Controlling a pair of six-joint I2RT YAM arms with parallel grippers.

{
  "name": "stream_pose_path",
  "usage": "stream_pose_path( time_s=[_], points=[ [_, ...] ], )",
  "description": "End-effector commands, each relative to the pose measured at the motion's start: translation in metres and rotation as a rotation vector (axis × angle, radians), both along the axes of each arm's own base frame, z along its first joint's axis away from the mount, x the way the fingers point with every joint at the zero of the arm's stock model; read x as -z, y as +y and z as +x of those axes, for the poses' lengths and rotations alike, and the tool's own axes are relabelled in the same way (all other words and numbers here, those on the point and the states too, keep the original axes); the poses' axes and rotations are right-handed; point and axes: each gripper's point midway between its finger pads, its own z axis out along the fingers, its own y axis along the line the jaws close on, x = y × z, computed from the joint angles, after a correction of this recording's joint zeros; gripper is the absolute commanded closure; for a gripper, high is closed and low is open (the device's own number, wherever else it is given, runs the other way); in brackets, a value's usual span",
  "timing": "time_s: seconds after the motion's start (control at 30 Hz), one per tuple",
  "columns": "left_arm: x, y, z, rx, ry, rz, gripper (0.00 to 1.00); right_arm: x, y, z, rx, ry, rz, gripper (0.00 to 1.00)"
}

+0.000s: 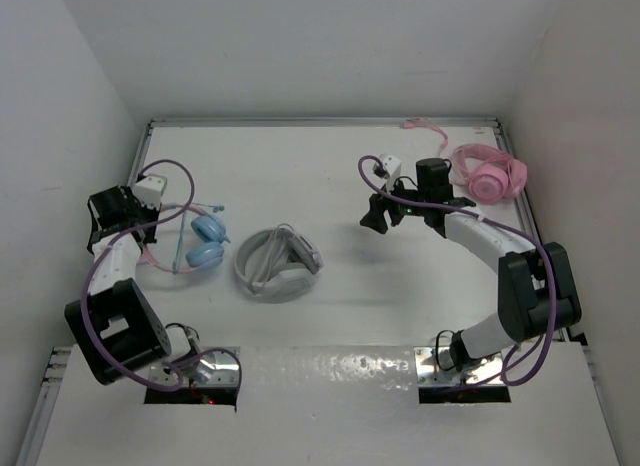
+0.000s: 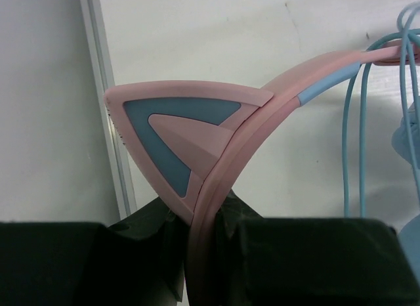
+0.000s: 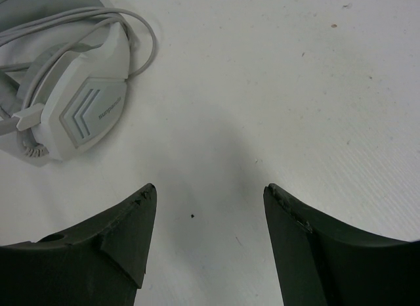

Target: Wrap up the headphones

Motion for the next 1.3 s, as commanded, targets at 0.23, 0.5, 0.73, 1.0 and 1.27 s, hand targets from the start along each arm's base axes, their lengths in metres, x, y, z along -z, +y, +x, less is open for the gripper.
stream_pose_path(
  time_s=[0.23,0.5,0.73,1.0,1.27],
  points=[
    [0.015,-0.007,-0.005,0.039,-0.006,-0.056,1.00,-0.011,0.000,0.005,-0.011,-0.062,-0.009,0.34],
    [0.034,-0.007,0.007,0.050,-0.013,-0.136,1.00,-0.003,-0.001,0.003,-0.010,-0.021,-0.025,0.34],
    [0.045,-0.013,0.009,0.081,0.000,-0.174,1.00,0.001,-0.001,0.002,-0.011,-0.010,-0.029,0.34],
    [0.063,-0.001,0.031,0.003,0.030,-0.254,0.94,0.004,-0.001,0.002,-0.008,-0.001,-0.033,0.34],
    [0.085,0.014,0.045,-0.064,0.080,-0.282,0.56,0.004,-0.002,0.000,-0.007,0.011,-0.037,0.34]
  ],
)
